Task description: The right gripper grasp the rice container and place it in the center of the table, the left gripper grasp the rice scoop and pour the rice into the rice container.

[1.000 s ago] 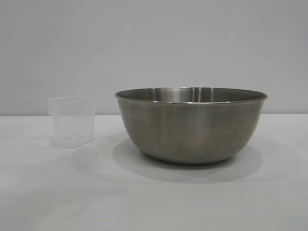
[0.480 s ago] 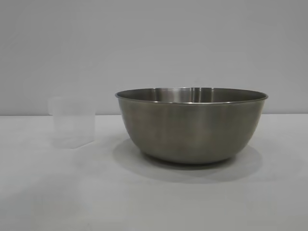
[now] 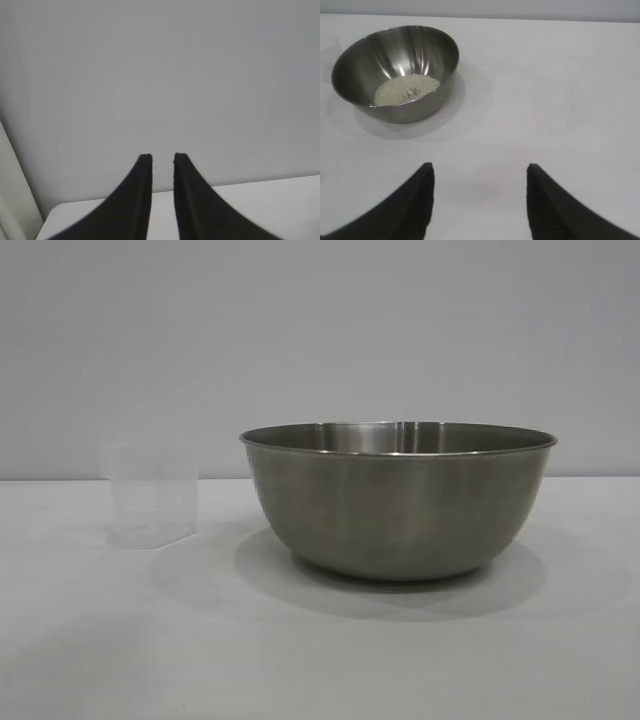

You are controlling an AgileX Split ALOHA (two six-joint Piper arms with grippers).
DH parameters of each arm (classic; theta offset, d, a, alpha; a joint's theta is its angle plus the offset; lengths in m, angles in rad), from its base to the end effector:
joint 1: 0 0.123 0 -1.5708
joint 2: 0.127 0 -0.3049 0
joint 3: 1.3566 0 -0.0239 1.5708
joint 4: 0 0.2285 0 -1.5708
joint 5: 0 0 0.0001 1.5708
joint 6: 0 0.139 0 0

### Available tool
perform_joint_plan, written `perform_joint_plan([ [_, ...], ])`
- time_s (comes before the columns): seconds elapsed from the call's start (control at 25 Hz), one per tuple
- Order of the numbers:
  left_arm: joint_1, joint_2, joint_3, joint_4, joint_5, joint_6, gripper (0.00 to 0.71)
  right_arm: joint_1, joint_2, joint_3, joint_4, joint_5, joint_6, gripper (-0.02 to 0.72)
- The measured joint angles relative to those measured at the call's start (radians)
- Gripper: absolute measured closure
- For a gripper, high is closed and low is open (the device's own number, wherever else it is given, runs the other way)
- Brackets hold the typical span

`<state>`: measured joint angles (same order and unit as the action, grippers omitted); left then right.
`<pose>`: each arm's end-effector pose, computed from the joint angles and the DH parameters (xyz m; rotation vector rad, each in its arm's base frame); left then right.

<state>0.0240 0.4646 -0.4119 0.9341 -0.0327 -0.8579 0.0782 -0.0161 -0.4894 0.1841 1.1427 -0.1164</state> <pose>0.1133 -0.0009 0.3322 0.0604 1.5160 0.0601 -0.0114 0.0223 0.2332 -0.2235 2.1004 0.2001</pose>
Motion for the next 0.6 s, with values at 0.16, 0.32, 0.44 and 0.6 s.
perform_joint_plan([
  [0.16, 0.0, 0.0, 0.0, 0.004, 0.0, -0.002, 0.621, 0.0, 0.0, 0.0, 0.0, 0.0, 0.0, 0.304],
  [0.32, 0.0, 0.0, 0.0, 0.036, 0.0, -0.002, 0.621, 0.0, 0.0, 0.0, 0.0, 0.0, 0.0, 0.304],
  [0.44, 0.0, -0.011, 0.0, -0.196, 0.004, 0.18, 0.621, 0.0, 0.0, 0.0, 0.0, 0.0, 0.0, 0.304],
  [0.6, 0.0, -0.054, -0.023, -0.898, 0.163, 0.937, 0.621, 0.0, 0.0, 0.002, 0.002, 0.0, 0.0, 0.304],
])
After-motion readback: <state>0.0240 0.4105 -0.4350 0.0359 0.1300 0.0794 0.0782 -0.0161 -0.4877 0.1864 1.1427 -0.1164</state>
